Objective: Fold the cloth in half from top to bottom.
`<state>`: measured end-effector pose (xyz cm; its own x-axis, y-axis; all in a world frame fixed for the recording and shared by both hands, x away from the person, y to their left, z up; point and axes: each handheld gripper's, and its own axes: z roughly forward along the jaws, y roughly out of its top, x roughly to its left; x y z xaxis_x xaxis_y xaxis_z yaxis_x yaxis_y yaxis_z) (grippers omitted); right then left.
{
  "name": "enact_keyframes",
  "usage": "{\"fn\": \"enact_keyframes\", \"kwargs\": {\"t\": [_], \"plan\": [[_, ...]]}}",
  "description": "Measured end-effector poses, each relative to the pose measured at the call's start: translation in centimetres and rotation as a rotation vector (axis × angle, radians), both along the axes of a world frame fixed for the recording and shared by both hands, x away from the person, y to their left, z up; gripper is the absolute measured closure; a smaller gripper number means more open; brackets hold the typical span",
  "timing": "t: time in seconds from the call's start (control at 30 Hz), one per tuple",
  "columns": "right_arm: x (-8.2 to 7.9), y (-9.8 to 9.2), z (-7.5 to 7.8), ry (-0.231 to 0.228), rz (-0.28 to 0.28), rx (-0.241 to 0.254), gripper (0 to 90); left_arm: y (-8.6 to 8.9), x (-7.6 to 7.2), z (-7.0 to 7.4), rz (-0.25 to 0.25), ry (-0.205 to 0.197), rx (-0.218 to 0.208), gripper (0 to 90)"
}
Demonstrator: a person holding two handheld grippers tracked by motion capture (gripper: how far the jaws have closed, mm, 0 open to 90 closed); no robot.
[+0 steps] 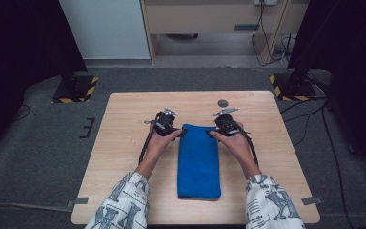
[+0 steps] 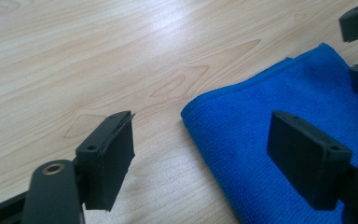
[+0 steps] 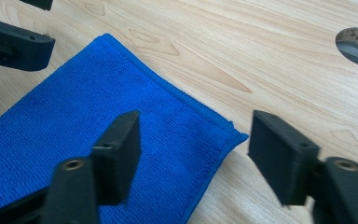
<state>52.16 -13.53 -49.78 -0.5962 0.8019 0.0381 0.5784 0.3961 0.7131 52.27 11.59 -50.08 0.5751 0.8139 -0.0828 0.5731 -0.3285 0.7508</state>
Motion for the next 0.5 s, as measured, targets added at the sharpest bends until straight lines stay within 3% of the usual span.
{"fn": "enact_keyframes", "kwargs": {"t": [0.2, 0.5], "plan": [[0.4, -0.1, -0.6, 0.011, -0.019, -0.003, 42.9, -0.9, 0.4, -0.7, -0.024, 0.007, 0.027, 29.1], [1.2, -0.1, -2.3, 0.051, -0.050, -0.010, 44.5, -1.6, 1.4, -2.0, 0.000, 0.046, 0.059, 33.6]]}}
